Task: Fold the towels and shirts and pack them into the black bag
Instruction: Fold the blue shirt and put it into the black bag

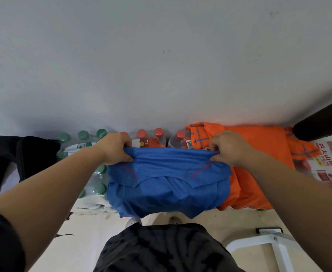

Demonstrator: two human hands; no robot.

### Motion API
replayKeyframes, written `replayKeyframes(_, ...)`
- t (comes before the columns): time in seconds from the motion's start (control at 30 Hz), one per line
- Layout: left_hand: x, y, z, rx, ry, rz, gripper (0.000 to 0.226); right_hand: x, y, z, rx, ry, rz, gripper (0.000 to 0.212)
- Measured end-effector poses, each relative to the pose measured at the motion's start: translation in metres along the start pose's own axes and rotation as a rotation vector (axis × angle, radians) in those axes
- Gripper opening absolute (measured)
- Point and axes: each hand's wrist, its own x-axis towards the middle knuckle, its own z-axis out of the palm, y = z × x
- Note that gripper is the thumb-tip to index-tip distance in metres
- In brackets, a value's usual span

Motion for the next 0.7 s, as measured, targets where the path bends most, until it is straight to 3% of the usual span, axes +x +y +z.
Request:
replayKeyframes(0.17, 0.006, 0.002, -0.025, 0.042, -0.094, -0.006, 0.022, 0.013, 0.006, -0.022, -0.059, -0.048, 0.003, 0.024)
replayKeyframes(0.23, 0.013, 0.003, -0.040, 0.082, -0.024, -0.010, 0.019, 0.023, 0.009, -0.040, -0.149, 0.011, 0.044, 0.025)
replayKeyframes(0.43, 0.020, 0.013, -0.069, 0.174, 0.453, 0.107, 0.023, 0.030, 0.011, -0.079, -0.151, 0.394, 0.157, 0.018)
replayKeyframes(0.53, 0.016, 0.011, -0.062, 0.164, 0.476, 0.108, 0.025, 0.024, 0.011, -0.068, -0.065, 0.448, 0.108, 0.012)
replayKeyframes(0.7, -0.003, -0.003, -0.033, 0.115, 0.487, 0.151, 0.008, -0.002, 0.005, -0.038, 0.125, 0.464, -0.009, 0.015)
